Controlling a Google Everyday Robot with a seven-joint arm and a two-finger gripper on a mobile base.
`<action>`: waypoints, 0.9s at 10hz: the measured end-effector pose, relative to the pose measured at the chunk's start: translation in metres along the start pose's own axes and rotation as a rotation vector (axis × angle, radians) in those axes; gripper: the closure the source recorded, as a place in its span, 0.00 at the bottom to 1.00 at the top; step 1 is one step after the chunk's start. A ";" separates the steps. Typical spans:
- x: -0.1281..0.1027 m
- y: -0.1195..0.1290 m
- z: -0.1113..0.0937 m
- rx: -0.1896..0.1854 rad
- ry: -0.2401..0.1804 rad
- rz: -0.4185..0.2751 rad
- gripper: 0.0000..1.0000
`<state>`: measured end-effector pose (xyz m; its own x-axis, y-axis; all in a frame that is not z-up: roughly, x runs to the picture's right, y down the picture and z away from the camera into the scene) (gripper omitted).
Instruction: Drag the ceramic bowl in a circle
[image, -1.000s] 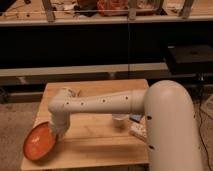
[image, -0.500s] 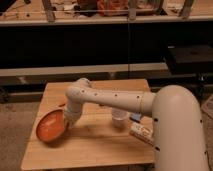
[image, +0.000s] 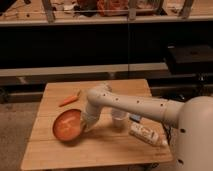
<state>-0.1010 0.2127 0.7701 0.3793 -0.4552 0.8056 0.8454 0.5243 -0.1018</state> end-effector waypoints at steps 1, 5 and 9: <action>-0.012 0.013 0.001 -0.006 -0.014 -0.005 1.00; -0.095 0.026 0.025 -0.053 -0.050 -0.127 1.00; -0.128 -0.036 0.046 -0.068 -0.058 -0.253 1.00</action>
<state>-0.1977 0.2852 0.6972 0.1326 -0.5228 0.8421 0.9345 0.3491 0.0695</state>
